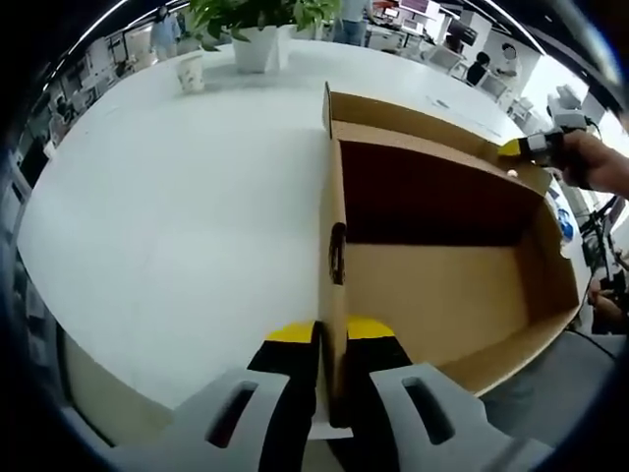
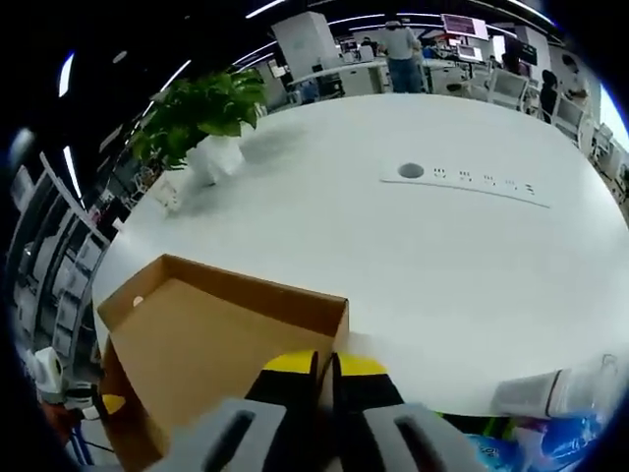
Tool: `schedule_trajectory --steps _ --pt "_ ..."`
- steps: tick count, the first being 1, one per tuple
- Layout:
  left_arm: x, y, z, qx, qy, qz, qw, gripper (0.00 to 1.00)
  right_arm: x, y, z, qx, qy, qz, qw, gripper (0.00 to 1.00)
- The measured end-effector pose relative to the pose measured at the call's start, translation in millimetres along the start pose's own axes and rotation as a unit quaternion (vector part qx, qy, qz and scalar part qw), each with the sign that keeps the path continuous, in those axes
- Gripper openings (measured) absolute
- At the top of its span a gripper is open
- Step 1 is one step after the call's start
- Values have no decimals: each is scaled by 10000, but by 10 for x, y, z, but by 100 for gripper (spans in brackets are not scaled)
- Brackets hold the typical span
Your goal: Operate the shoe box by opening the lid, removing the specified soft item, and placing it in the target area until the item is outside and the box remains undamaged.
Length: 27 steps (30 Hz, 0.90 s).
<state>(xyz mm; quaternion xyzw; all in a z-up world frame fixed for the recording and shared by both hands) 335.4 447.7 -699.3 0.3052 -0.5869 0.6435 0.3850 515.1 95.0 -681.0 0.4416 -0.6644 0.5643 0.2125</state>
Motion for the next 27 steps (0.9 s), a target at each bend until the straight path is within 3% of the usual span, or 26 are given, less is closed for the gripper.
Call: schedule_trajectory --steps 27 --pt "-10 -1 18 -35 -225 -37 9997 6 477 -238 -151 534 -20 974 9938 0"
Point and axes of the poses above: the point that each gripper's makers call its tool centre point, and the gripper's own axes: x roughly backward along the fingers, z roughly to its right, y roughly out of its underside, the point moved 7 cm from there along x, roughly backward along the fingers, and after that the axes turned 1 degree about x, right-handed, at the moved point
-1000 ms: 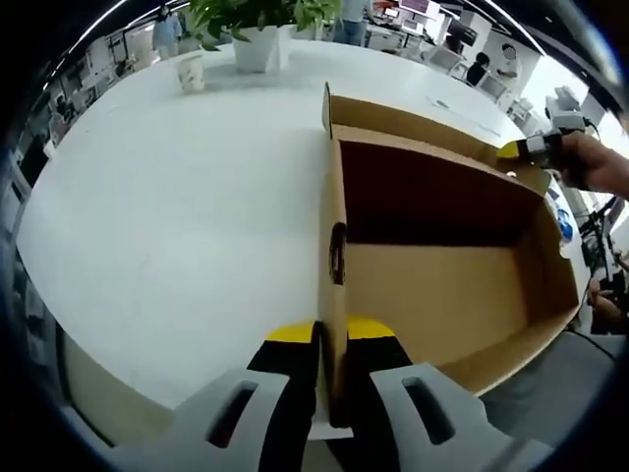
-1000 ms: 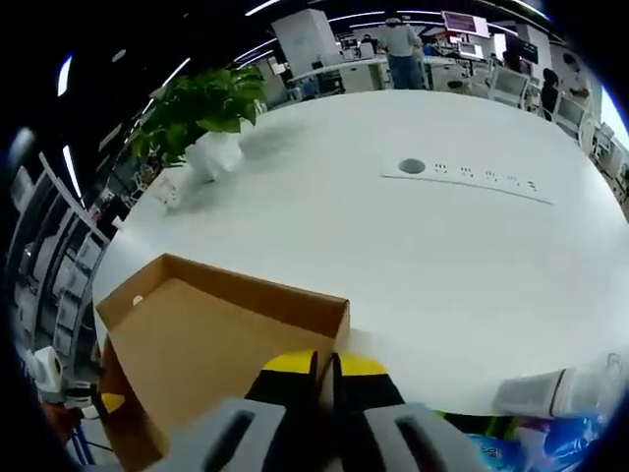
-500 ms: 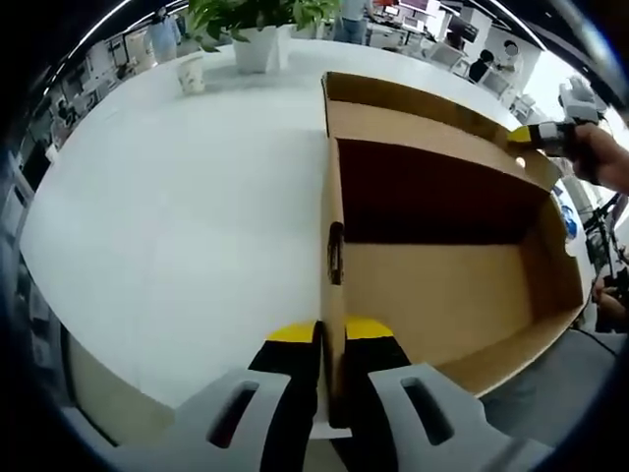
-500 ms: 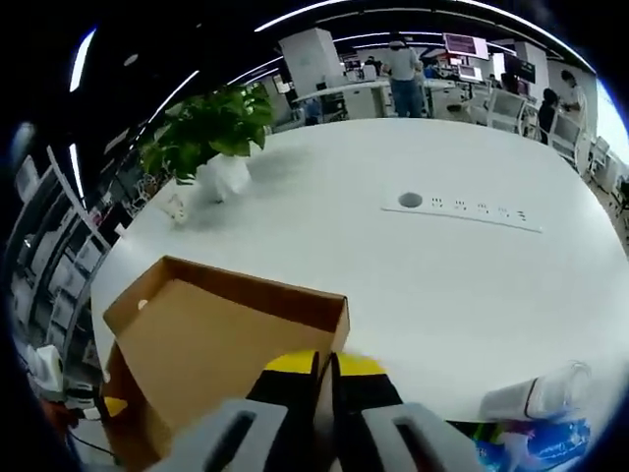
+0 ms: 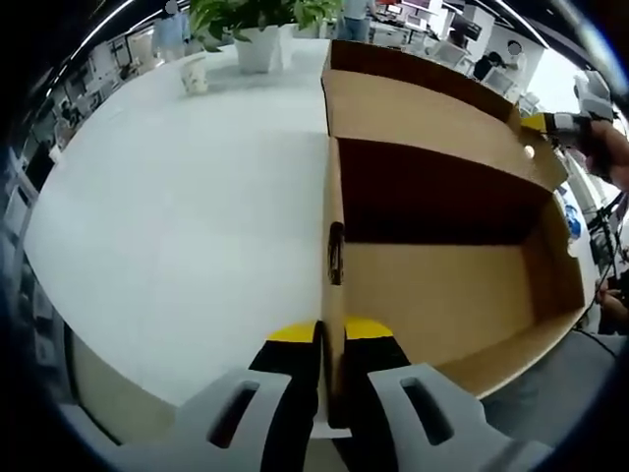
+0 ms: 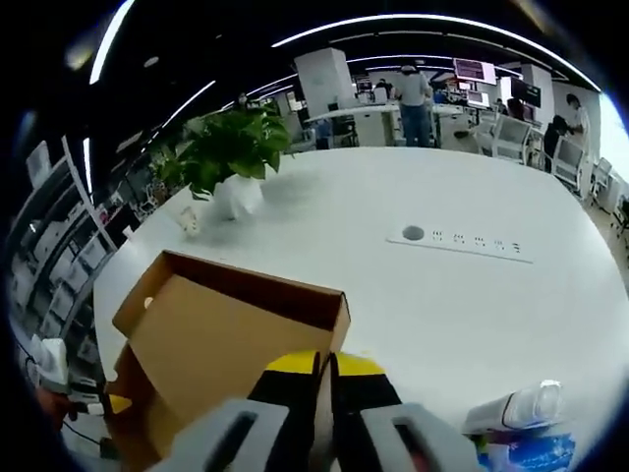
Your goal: Operate the shoe box by opening the lid, removing the specified soft item, and placing it in the target area until the item is outside and the box remains undamaged.
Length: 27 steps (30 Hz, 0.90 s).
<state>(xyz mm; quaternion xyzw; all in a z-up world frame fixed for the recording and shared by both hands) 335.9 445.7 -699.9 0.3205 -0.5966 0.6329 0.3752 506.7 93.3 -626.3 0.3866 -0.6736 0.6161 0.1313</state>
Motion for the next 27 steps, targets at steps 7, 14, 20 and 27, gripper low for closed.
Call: schedule_trajectory --steps 7,14,20,27 --pt "6 2 8 68 -35 7 10000 6 122 -105 -76 165 -38 237 9996 0" --pt "3 4 6 122 -53 15 9999 6 250 -154 -152 332 -61 443 9984 0" --pt "11 7 31 172 -128 3 9998 6 365 -159 -212 594 -122 758 9953 0" --pt "18 7 25 209 -153 -3 9997 6 477 -151 -250 625 -180 901 9938 0"
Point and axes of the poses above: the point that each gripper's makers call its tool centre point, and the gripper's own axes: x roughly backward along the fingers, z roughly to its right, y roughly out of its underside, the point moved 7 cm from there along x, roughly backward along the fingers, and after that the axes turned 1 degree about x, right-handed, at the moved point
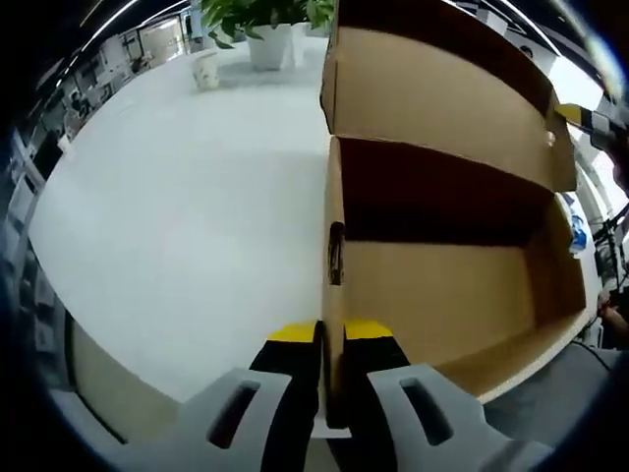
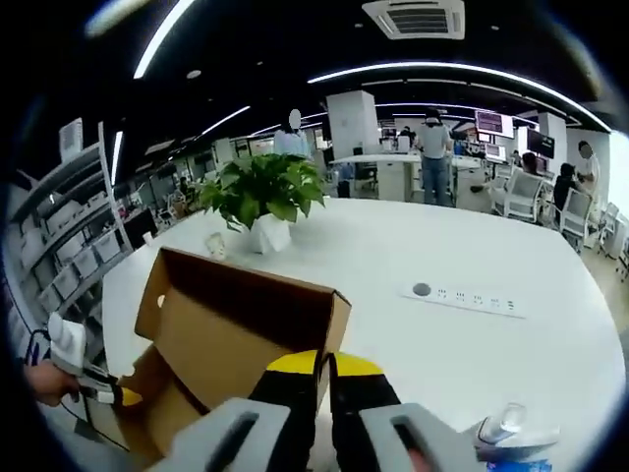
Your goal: Operate the shoe box by opening the lid, removing the specified soft item, and placing it in the target area until the item is outside and the box remains undamaged.
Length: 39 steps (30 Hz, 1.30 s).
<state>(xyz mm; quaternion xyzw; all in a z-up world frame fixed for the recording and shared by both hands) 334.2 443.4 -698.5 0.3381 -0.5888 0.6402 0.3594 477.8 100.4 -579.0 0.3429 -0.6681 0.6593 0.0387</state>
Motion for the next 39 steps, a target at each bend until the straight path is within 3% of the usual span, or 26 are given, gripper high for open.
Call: schedule_trajectory --steps 13,39 --pt "60 20 40 57 2 26 10000 6 201 10 -96 290 -63 193 9994 0" --pt "121 45 61 174 143 124 9997 6 558 133 -275 423 26 421 9982 0"
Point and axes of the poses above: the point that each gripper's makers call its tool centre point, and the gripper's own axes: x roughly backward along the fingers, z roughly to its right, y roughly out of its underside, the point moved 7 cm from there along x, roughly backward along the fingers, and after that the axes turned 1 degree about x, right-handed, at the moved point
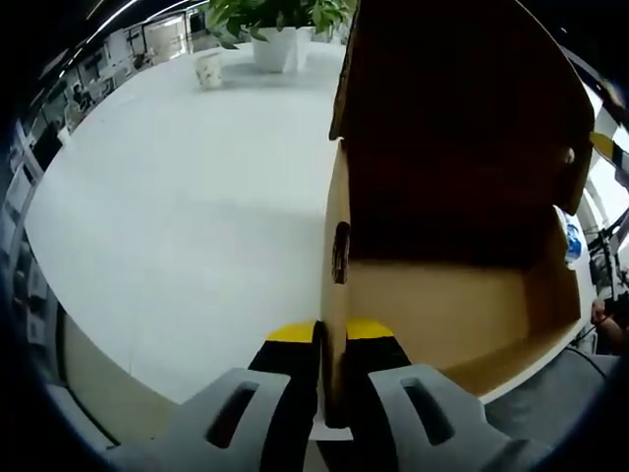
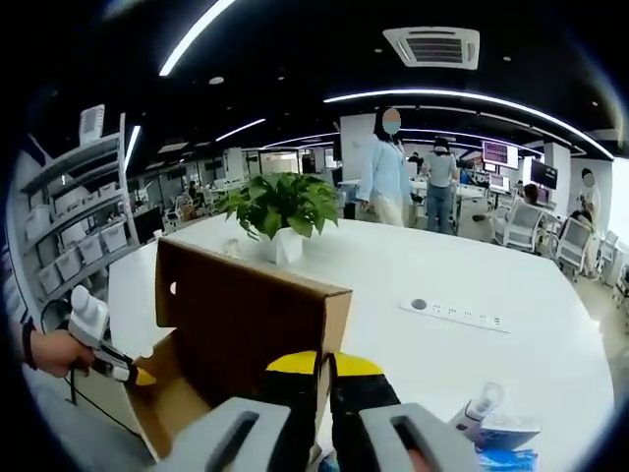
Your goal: Operate the shoe box by opening the lid, removing the specified soft item, and placing it in the target area until the item is outside and the box remains undamaged.
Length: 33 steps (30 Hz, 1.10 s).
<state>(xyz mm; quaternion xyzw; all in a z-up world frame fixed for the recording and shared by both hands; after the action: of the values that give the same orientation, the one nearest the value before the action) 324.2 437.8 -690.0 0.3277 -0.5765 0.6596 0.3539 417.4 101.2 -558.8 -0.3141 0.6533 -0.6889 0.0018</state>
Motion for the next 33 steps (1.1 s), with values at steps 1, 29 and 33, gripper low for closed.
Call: schedule_trajectory --steps 1,29,33 --pt "0 -1 0 -10 5 -2 10000 6 11 7 -9 29 3 -1 10000 0" --pt "-29 -1 -35 50 148 98 9998 7 334 183 -228 99 129 -39 9999 0" --pt "-31 7 -44 57 201 143 9997 8 375 216 -263 125 139 -46 9998 0"
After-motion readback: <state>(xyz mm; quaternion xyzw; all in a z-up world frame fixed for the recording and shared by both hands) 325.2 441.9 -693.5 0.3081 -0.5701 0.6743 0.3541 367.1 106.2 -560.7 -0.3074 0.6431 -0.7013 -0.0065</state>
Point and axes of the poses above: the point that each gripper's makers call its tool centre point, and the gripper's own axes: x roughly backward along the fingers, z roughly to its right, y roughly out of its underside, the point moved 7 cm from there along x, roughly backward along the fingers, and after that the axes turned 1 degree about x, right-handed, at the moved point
